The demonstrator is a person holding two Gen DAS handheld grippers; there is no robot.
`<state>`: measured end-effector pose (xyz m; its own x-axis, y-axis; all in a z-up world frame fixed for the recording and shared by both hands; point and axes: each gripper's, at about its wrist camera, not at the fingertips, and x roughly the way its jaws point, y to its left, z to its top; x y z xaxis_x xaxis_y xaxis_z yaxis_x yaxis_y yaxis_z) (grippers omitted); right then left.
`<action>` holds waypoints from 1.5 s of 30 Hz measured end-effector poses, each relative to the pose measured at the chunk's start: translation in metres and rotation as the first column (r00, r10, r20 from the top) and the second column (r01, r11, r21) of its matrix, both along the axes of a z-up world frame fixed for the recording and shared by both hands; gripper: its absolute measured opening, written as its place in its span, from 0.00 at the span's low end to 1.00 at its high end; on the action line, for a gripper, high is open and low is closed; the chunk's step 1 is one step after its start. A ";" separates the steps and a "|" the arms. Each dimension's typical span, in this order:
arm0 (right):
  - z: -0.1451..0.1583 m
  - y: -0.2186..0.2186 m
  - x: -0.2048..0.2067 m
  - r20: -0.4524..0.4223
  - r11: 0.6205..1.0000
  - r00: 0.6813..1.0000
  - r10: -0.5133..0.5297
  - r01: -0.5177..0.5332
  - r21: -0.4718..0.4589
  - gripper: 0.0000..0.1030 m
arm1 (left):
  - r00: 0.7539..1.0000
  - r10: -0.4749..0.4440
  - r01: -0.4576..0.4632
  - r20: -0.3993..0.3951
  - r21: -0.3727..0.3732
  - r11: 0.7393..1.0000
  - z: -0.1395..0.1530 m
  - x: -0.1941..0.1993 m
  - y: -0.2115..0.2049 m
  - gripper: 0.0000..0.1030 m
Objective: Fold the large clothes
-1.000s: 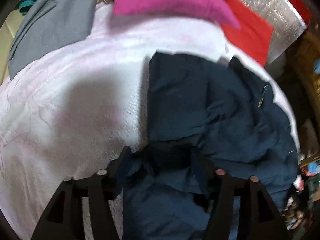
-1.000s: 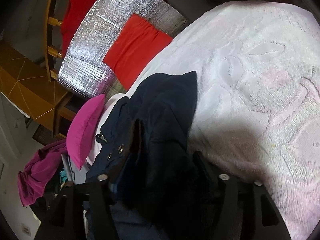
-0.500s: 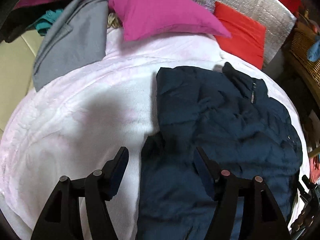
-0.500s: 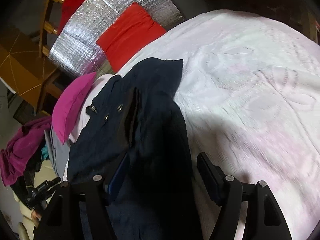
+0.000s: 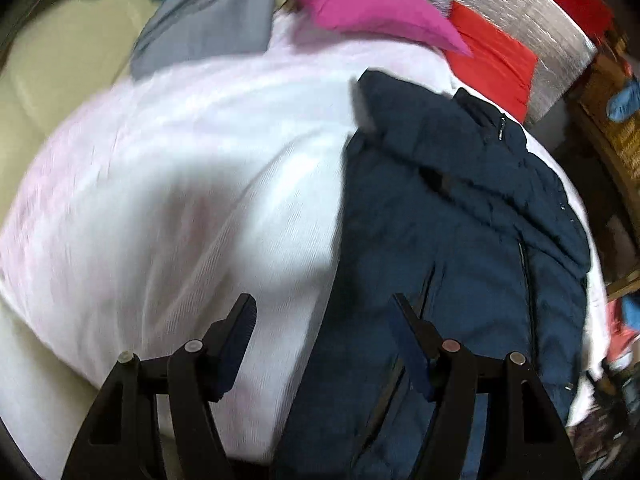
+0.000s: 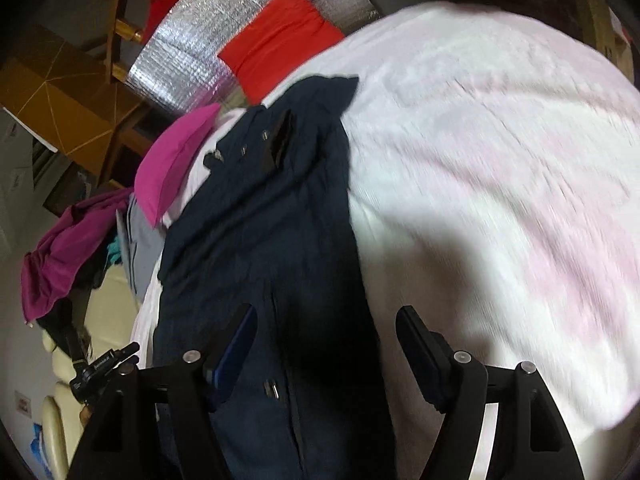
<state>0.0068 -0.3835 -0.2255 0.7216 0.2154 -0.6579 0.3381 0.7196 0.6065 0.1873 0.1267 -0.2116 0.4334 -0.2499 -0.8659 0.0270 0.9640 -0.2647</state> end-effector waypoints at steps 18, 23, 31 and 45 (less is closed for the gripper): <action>-0.071 0.008 -0.074 -0.065 0.961 0.994 0.090 -0.070 0.269 0.74 | 0.928 0.028 -0.030 -0.372 0.001 1.000 -0.048 -0.047 0.021 0.68; -0.074 0.019 -0.070 -0.052 0.951 0.991 0.120 -0.100 0.291 0.74 | 0.893 0.021 -0.068 -0.450 -0.088 0.994 -0.068 -0.062 0.026 0.68; -0.082 0.033 -0.063 -0.027 0.923 0.990 0.138 -0.118 0.367 0.74 | 0.906 -0.059 -0.022 -0.419 -0.186 0.982 -0.068 -0.076 0.016 0.46; -0.047 0.049 -0.056 0.079 0.925 0.982 0.171 -0.188 0.331 0.22 | 0.954 -0.146 0.065 -0.263 -0.295 0.953 -0.015 -0.087 0.010 0.16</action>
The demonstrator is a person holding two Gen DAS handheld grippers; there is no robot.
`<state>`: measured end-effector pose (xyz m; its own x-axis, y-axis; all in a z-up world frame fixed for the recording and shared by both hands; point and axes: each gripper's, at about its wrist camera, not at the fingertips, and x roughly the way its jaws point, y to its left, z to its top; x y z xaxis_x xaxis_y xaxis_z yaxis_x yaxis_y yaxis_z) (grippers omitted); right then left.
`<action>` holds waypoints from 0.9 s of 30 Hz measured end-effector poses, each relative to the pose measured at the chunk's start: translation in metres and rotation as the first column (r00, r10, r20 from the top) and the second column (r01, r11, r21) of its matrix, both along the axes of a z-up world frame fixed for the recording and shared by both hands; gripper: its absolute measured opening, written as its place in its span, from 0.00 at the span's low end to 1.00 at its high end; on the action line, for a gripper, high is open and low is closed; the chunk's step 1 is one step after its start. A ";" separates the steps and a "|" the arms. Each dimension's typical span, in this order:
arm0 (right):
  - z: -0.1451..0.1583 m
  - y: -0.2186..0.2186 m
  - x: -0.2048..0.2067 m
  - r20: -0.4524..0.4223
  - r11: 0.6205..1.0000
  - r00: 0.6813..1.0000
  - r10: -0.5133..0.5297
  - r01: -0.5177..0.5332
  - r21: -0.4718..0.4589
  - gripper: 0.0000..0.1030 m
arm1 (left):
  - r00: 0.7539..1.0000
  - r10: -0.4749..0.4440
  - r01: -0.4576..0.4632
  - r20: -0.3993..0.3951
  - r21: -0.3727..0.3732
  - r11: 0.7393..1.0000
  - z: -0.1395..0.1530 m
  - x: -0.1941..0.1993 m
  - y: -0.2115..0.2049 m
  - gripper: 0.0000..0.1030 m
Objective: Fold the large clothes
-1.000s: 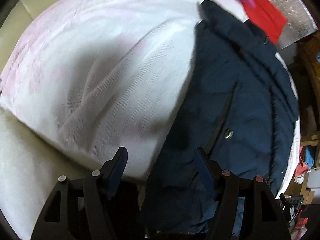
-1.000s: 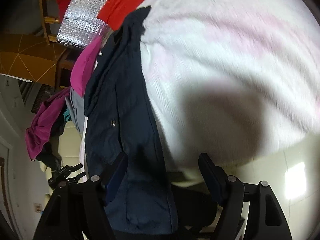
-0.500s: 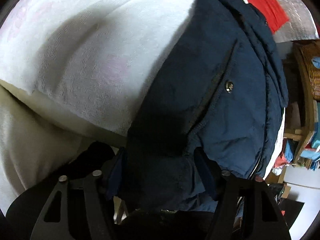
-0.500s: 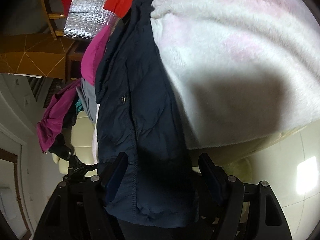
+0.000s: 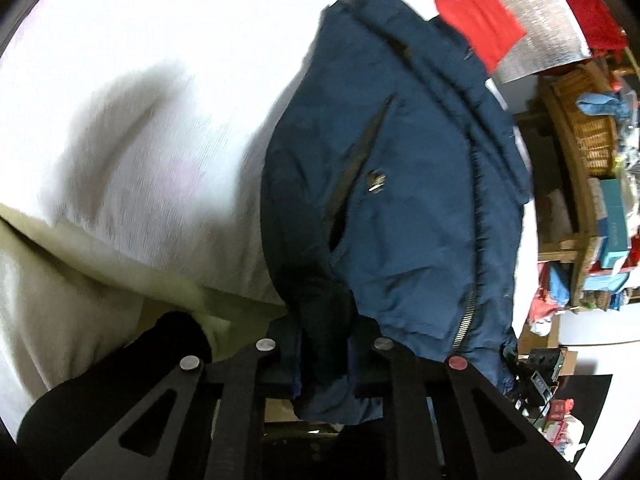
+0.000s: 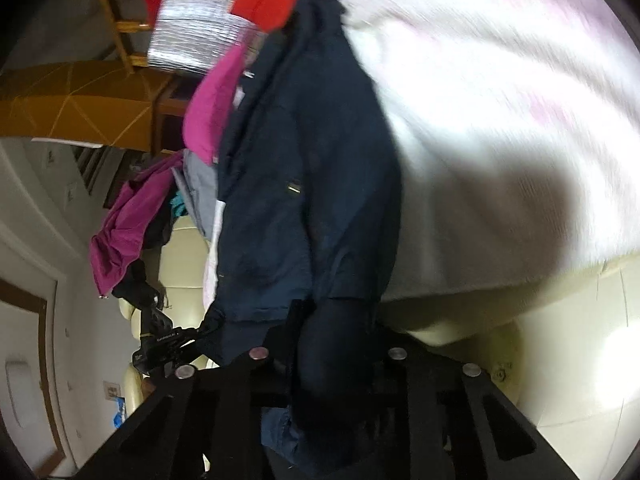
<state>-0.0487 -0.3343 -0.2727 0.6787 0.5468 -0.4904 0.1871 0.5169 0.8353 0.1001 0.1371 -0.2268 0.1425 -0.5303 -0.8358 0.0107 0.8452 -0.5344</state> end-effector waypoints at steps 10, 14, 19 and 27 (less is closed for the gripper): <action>0.083 -0.008 0.029 0.189 0.995 0.982 -0.024 0.043 -0.094 0.17 | 0.989 -0.044 0.055 0.142 -0.079 0.995 0.073 0.043 -0.006 0.14; 0.108 -0.022 0.056 0.236 0.989 0.970 -0.058 0.089 -0.122 0.16 | 0.984 -0.047 0.067 0.172 -0.118 0.991 0.092 0.073 -0.013 0.14; 0.131 -0.045 0.106 0.275 0.980 0.955 -0.111 0.150 -0.127 0.16 | 0.979 -0.011 0.046 0.204 -0.170 0.984 0.110 0.127 -0.017 0.14; 0.150 -0.069 0.211 0.295 0.960 0.936 -0.193 0.243 -0.140 0.16 | 0.974 0.036 0.005 0.223 -0.181 0.983 0.106 0.223 -0.036 0.13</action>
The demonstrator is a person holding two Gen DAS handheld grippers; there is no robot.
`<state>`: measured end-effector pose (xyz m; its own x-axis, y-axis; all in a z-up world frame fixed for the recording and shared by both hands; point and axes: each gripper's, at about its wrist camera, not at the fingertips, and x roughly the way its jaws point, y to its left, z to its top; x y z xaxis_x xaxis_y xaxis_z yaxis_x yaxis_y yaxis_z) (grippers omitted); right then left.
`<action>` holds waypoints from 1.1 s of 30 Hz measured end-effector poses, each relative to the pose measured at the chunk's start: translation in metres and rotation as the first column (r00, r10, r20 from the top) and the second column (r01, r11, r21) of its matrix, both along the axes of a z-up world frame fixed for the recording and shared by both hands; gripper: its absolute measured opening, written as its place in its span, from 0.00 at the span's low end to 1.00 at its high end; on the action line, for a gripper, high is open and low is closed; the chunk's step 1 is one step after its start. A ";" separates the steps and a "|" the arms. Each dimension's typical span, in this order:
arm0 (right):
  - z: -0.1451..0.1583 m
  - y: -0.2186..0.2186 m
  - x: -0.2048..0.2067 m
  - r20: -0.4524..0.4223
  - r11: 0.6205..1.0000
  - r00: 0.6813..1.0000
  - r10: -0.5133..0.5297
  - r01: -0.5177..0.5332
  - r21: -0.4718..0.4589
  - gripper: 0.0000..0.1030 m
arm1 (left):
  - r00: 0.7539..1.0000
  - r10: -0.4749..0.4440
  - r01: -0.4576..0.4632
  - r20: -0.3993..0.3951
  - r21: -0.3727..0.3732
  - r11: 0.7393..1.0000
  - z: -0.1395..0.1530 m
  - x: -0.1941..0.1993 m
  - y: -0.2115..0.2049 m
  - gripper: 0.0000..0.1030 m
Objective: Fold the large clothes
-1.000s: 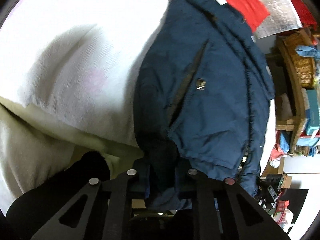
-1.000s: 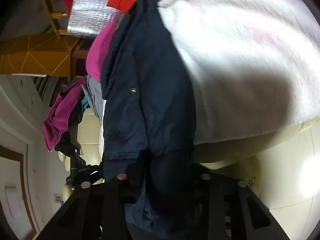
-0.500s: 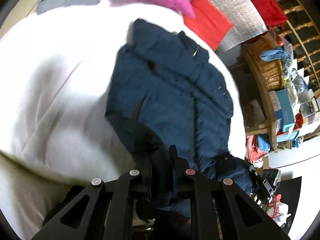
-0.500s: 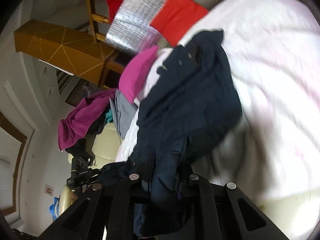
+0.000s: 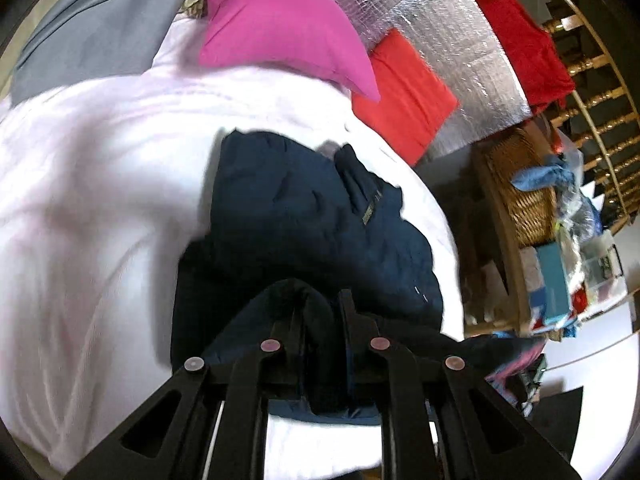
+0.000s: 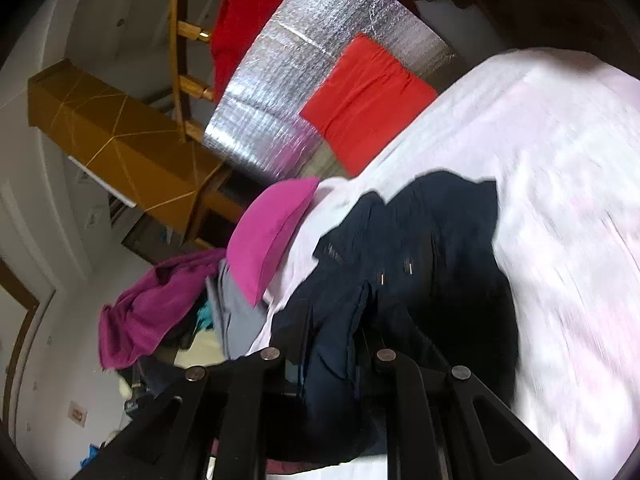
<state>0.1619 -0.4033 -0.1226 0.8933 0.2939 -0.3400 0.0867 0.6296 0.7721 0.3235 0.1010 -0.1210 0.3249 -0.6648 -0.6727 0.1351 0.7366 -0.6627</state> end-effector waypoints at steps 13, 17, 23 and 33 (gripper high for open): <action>-0.041 -0.053 0.155 -0.122 0.992 0.985 -0.122 0.124 0.008 0.13 | 0.999 0.016 -0.013 -0.033 0.084 0.996 -0.058 0.137 -0.038 0.13; -0.062 -0.073 0.180 -0.200 0.982 0.974 -0.106 0.133 0.131 0.15 | 0.996 0.008 -0.004 -0.088 0.045 0.999 -0.074 0.164 -0.040 0.14; -0.086 -0.102 0.183 -0.182 0.921 0.981 -0.070 0.134 0.367 0.51 | 0.990 -0.030 0.003 -0.141 -0.187 0.982 -0.083 0.182 -0.021 0.34; -0.018 -0.067 0.087 -0.103 0.988 0.987 -0.125 0.133 0.079 0.91 | 0.970 0.239 -0.207 0.034 -0.395 0.895 -0.036 0.101 0.016 0.92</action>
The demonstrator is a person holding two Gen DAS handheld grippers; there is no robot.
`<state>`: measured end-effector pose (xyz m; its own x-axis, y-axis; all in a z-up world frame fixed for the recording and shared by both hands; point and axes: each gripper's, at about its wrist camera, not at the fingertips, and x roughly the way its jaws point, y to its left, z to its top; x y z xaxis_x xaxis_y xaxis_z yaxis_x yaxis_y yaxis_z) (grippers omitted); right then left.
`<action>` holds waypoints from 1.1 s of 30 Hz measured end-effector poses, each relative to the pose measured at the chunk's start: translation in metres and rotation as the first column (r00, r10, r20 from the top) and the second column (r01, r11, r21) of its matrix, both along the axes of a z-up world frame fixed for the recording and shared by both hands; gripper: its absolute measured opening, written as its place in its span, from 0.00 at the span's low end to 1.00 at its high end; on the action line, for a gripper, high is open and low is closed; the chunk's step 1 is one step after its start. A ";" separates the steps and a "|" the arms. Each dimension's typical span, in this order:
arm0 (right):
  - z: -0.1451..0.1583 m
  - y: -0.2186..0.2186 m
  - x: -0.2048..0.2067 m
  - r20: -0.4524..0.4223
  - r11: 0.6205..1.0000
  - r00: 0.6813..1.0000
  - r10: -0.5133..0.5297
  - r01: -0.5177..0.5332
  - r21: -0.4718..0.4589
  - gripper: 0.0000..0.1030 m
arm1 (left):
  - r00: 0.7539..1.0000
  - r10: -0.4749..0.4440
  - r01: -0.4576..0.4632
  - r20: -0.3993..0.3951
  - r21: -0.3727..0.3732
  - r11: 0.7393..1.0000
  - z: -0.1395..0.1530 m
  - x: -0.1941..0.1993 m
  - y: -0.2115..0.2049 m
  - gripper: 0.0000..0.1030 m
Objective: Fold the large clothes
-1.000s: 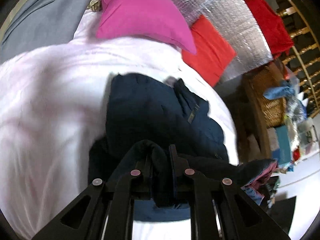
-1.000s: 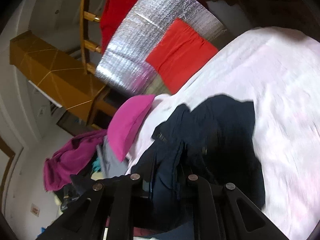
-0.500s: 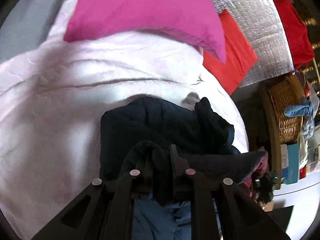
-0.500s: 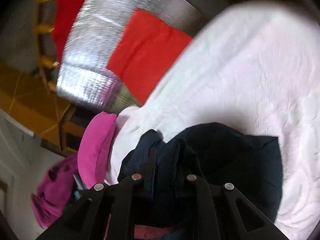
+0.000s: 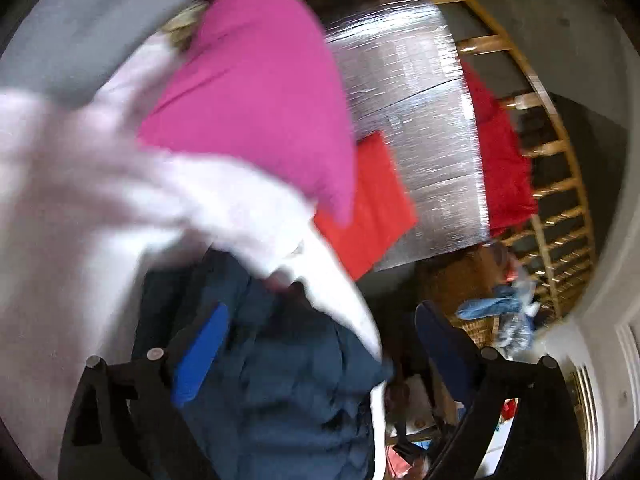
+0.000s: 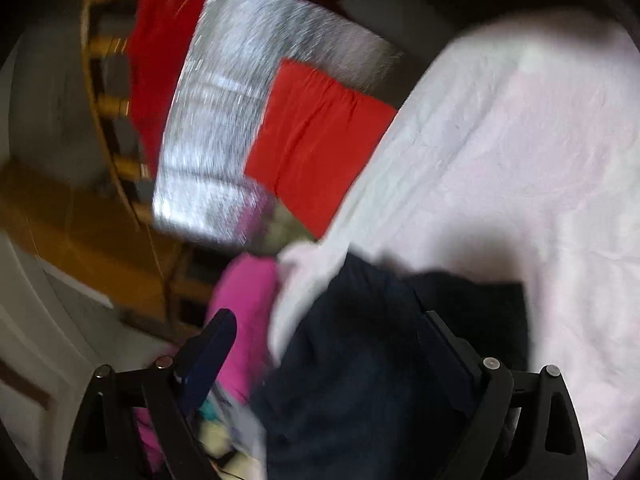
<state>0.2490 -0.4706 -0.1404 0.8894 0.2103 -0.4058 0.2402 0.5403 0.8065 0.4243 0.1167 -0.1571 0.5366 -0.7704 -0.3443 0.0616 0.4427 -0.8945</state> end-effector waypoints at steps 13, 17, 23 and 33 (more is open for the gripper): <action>-0.019 0.063 -0.087 -0.105 0.979 0.994 0.038 -0.058 -0.196 0.59 | 0.944 0.320 -0.276 -0.081 0.339 0.899 -0.053 -0.153 0.028 0.92; -0.023 0.084 -0.057 -0.163 0.968 0.985 0.061 -0.098 -0.232 0.37 | 0.923 0.371 -0.296 -0.100 0.429 0.853 -0.068 -0.149 0.035 0.92; -0.060 0.102 -0.018 -0.320 0.933 0.947 0.022 -0.134 -0.333 0.32 | 0.933 0.355 -0.243 -0.062 0.618 0.748 -0.076 -0.131 0.007 0.92; 0.002 0.136 0.018 -0.301 0.878 0.949 0.094 -0.221 -0.424 0.39 | 0.914 0.335 -0.368 0.229 0.816 0.445 -0.021 -0.139 -0.030 0.92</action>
